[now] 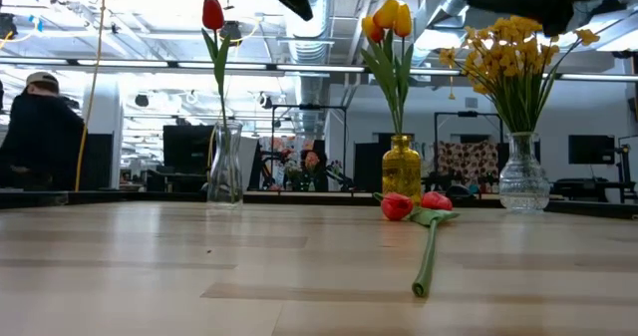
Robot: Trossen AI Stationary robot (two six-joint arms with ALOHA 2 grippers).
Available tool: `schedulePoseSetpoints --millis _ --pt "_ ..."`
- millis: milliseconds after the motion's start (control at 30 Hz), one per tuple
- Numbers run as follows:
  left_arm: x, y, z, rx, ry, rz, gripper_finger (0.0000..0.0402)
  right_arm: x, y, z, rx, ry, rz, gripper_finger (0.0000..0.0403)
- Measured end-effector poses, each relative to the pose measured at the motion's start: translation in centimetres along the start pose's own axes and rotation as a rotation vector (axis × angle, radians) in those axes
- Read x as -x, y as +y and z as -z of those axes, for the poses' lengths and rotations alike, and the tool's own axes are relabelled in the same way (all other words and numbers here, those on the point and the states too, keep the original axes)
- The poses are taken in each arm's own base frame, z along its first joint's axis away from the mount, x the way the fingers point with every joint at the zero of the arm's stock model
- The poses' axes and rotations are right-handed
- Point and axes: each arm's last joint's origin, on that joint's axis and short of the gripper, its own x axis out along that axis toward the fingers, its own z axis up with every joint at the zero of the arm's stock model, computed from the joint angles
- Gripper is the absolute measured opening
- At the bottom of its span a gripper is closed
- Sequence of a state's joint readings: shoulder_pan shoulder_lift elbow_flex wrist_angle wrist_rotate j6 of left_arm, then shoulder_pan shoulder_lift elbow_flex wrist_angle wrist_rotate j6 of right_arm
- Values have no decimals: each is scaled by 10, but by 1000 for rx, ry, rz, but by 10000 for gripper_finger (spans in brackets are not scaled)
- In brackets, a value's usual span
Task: Sort flowers into vase by color
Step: Put the bottom red flower into the left transparent flower vase
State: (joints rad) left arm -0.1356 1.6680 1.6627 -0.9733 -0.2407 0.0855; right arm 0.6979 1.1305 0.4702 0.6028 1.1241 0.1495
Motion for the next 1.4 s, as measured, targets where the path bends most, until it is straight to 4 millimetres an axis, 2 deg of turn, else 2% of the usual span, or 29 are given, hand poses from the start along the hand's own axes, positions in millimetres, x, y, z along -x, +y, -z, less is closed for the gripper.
schedulePoseSetpoints --millis 200,400,533,667,767,900,1067,1400 --pt "0 0 2 -13 21 1 176 -8 16 10 -131 41 5 196" --pt "0 0 3 -30 31 2 176 -21 38 1 -144 148 -14 196" --pt "0 0 3 -30 31 2 176 -35 44 -6 -220 289 23 196" --pt "0 0 3 -30 32 1 176 -49 42 -3 -327 512 68 196" --pt "0 0 3 -30 31 1 176 -60 40 9 -384 668 123 196" --pt "0 0 3 -30 31 3 176 -75 36 27 -448 794 172 196" --pt "0 0 3 -30 32 4 176 -92 29 45 -487 898 220 196" --pt "0 0 3 -30 31 5 176 -111 19 67 -470 924 313 196"
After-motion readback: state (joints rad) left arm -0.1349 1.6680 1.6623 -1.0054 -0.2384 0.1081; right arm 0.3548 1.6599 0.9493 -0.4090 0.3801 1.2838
